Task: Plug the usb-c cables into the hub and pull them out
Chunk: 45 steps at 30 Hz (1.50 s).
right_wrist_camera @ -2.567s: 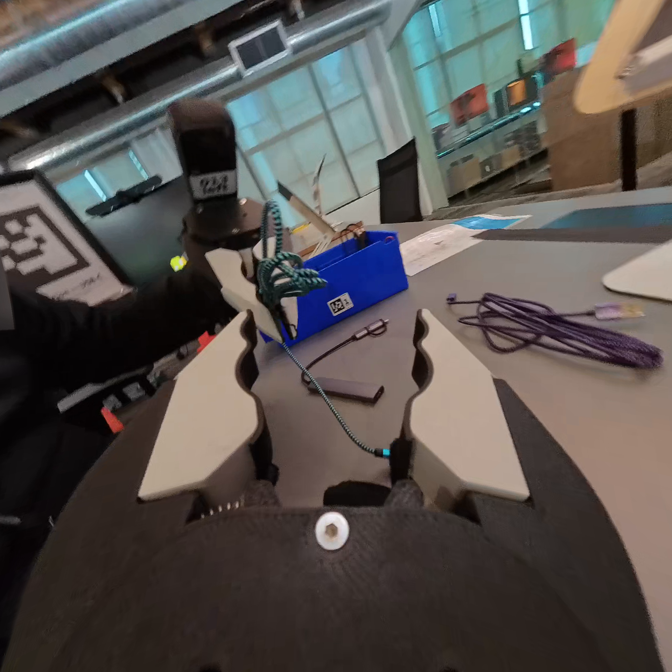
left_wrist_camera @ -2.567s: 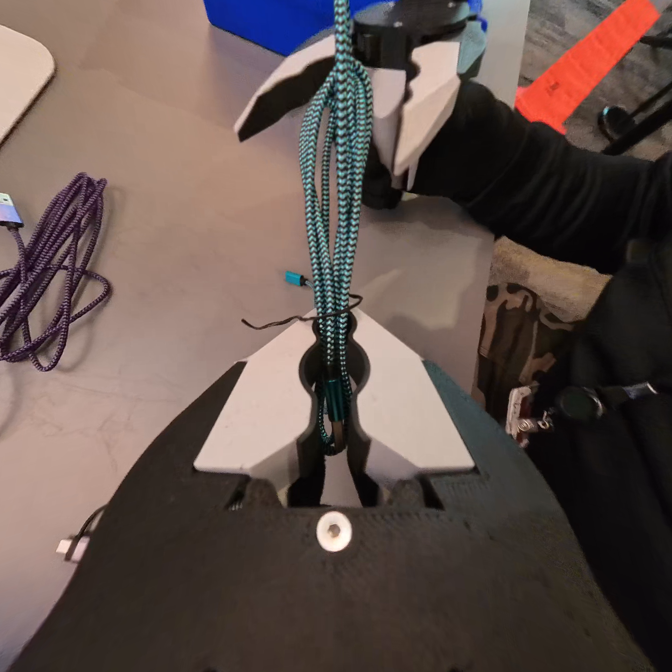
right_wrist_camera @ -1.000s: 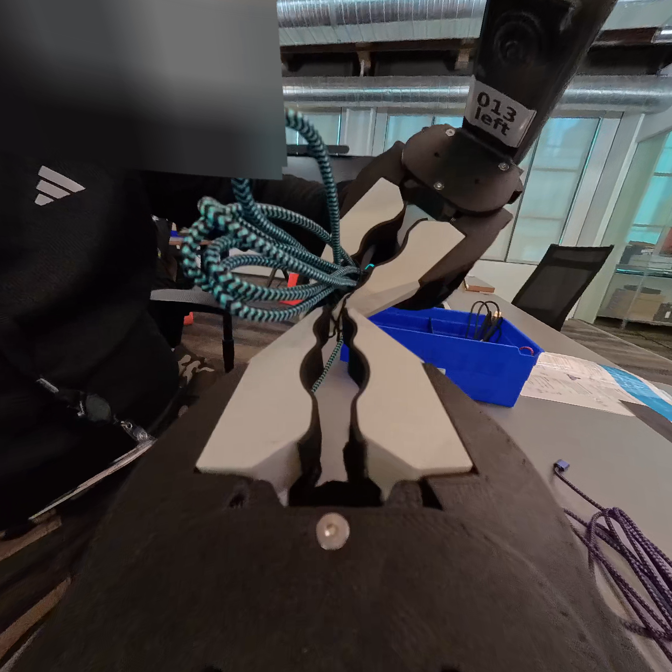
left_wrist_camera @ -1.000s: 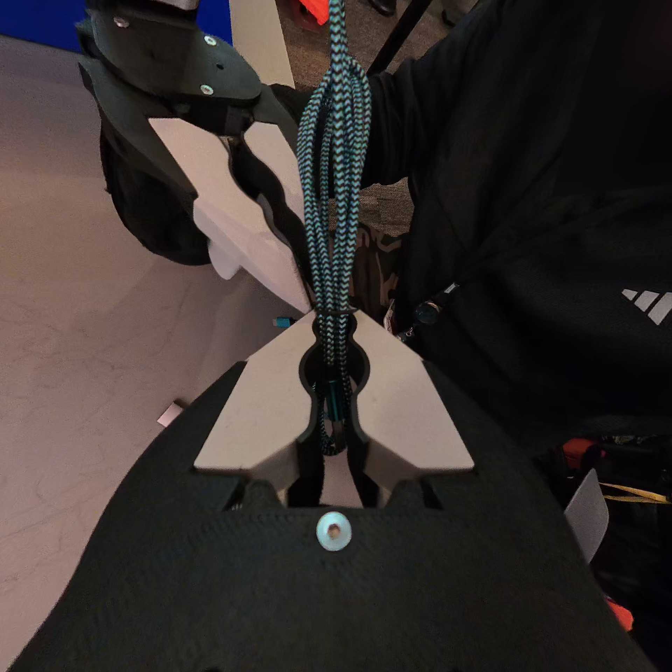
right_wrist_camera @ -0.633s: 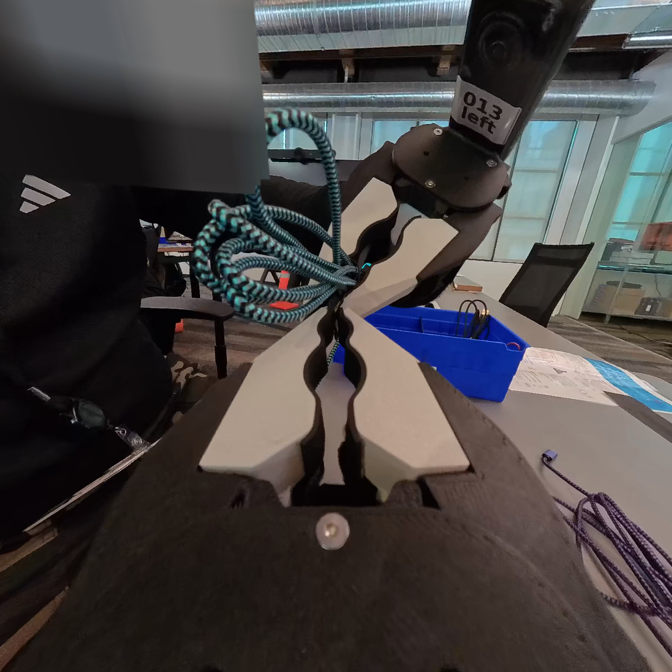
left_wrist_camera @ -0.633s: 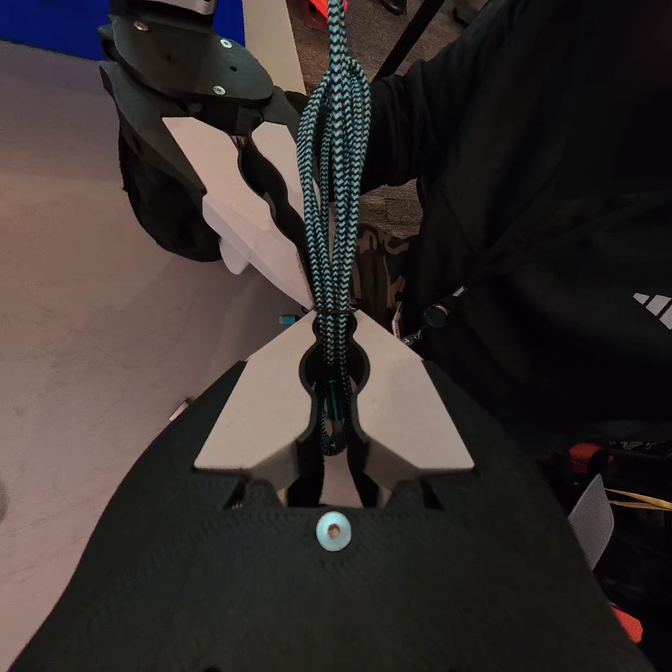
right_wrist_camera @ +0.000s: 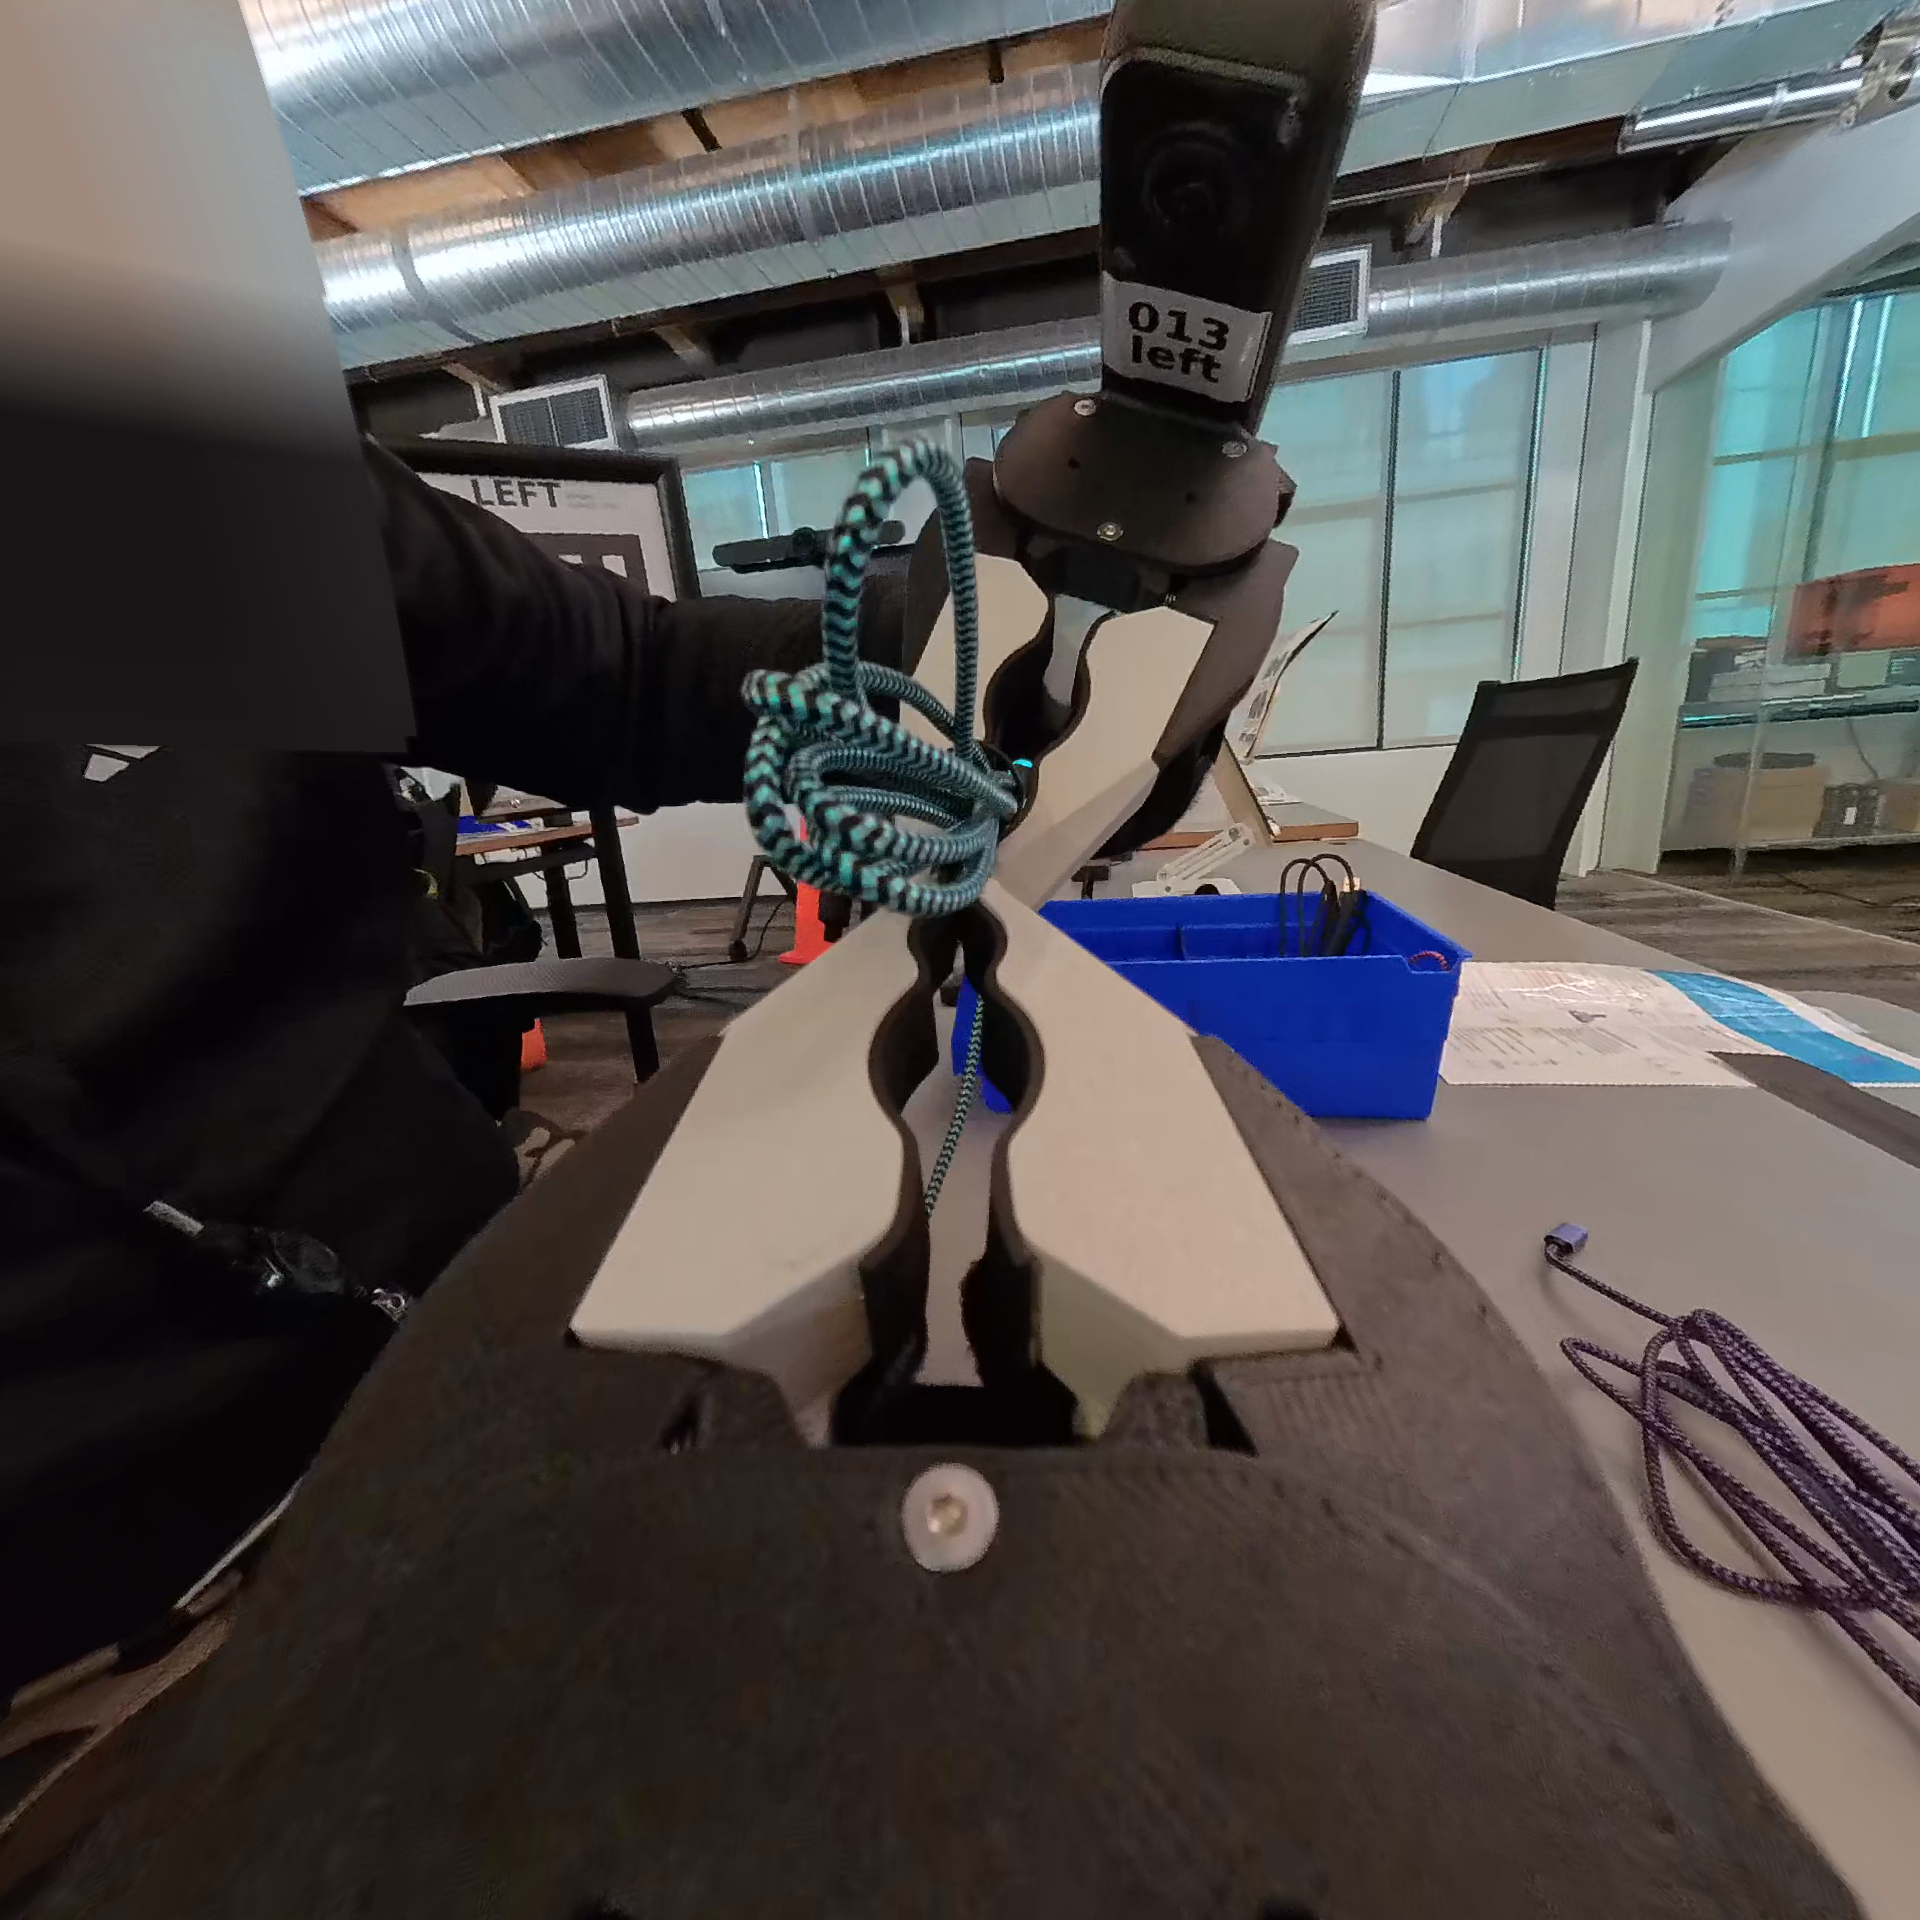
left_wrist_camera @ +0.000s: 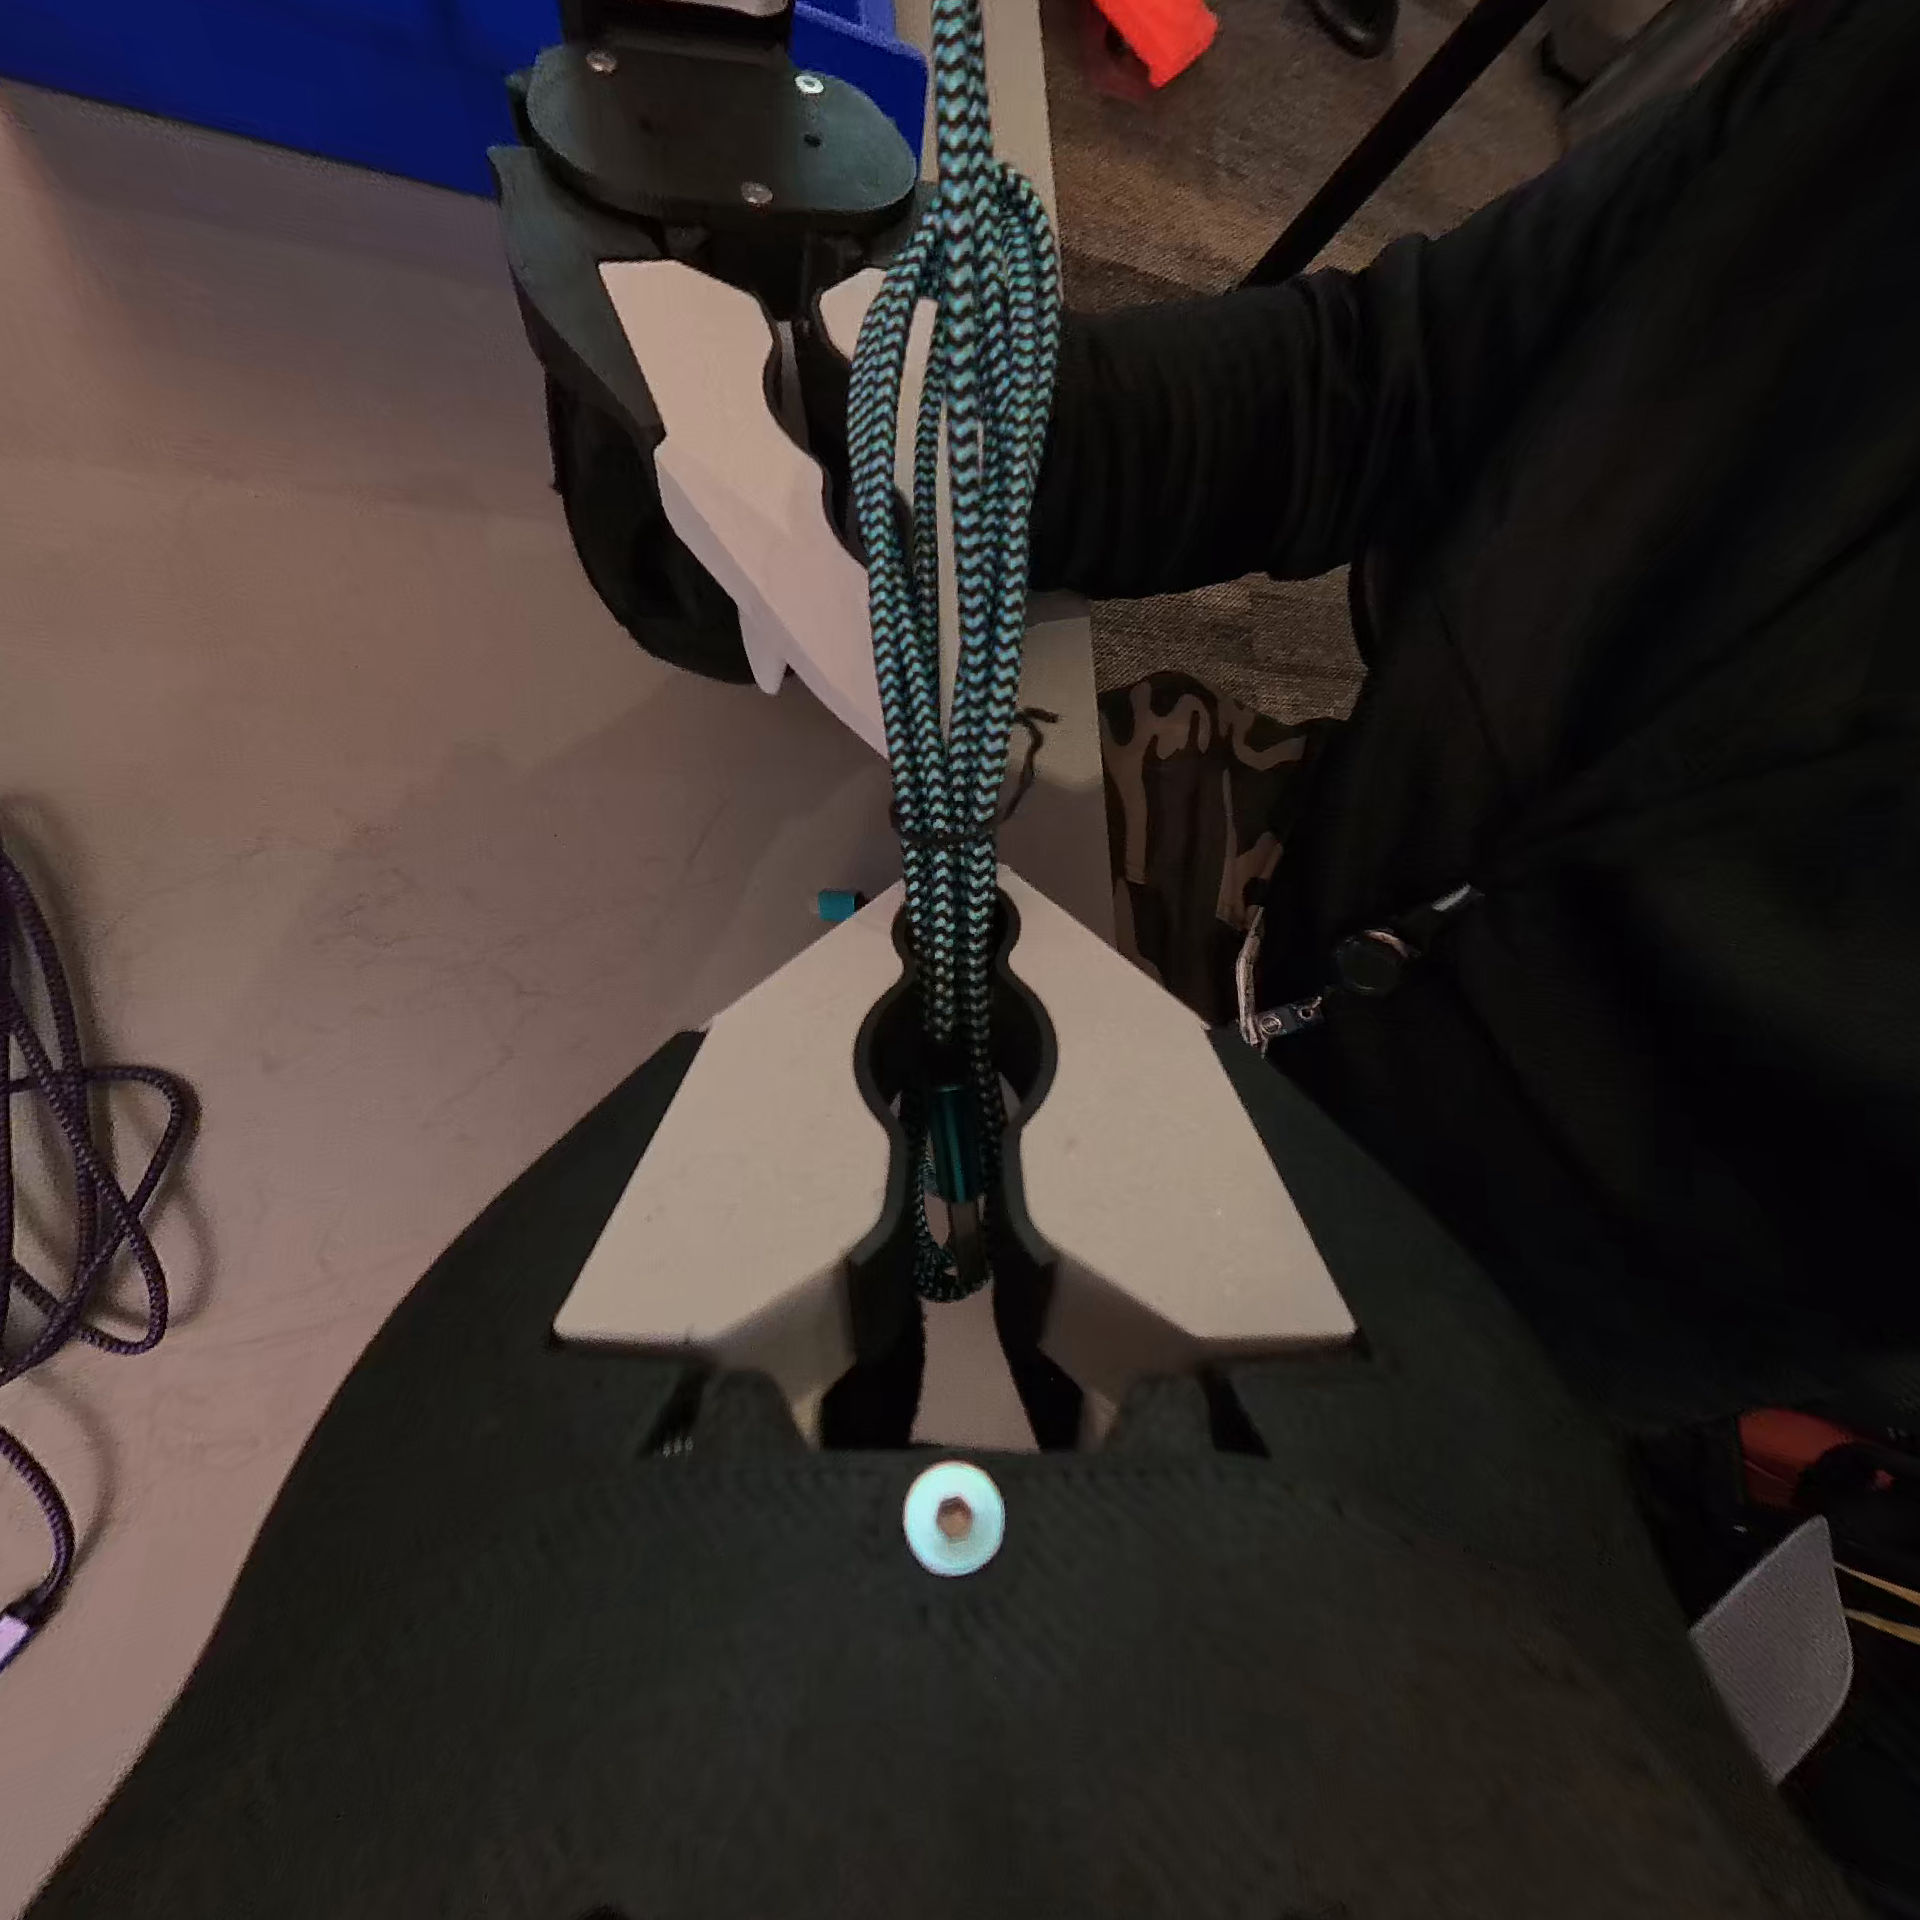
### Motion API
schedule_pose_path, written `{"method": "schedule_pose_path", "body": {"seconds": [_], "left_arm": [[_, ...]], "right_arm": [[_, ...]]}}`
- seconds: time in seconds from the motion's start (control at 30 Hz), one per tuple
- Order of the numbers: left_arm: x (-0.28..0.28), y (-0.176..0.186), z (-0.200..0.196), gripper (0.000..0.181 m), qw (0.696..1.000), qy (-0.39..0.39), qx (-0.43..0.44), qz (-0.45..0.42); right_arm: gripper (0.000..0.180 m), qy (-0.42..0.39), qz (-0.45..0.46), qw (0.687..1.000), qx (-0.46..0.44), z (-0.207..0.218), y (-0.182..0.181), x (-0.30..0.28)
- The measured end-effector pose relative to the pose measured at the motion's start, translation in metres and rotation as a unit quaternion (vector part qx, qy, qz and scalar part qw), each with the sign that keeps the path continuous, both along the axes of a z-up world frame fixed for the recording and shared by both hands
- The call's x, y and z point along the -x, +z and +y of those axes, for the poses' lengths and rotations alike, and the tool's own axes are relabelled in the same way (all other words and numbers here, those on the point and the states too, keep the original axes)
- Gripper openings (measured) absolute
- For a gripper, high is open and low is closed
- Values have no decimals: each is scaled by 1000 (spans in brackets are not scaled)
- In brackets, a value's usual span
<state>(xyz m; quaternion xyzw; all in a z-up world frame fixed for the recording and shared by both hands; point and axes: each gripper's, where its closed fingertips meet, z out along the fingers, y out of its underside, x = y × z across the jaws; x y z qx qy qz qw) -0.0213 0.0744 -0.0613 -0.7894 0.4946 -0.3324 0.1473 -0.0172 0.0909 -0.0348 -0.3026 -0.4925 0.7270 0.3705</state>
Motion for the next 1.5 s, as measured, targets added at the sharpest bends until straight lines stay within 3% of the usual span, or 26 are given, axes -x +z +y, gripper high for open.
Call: {"method": "schedule_pose_path", "body": {"seconds": [0.2,0.27,0.7,1.5], "left_arm": [[1,-1,5,4,1000,11,-5,18],[3,-1,8,4,1000,14,-8,26],[5,-4,20,4,997,33,-28,62],[-2,-2,25,4,994,33,-22,97]], "right_arm": [[2,9,-1,1000,20,2,-1,5],[16,8,3,999,35,6,1,4],[45,-16,-7,998,53,16,0,11],[4,21,14,995,99,15,2,8]]}}
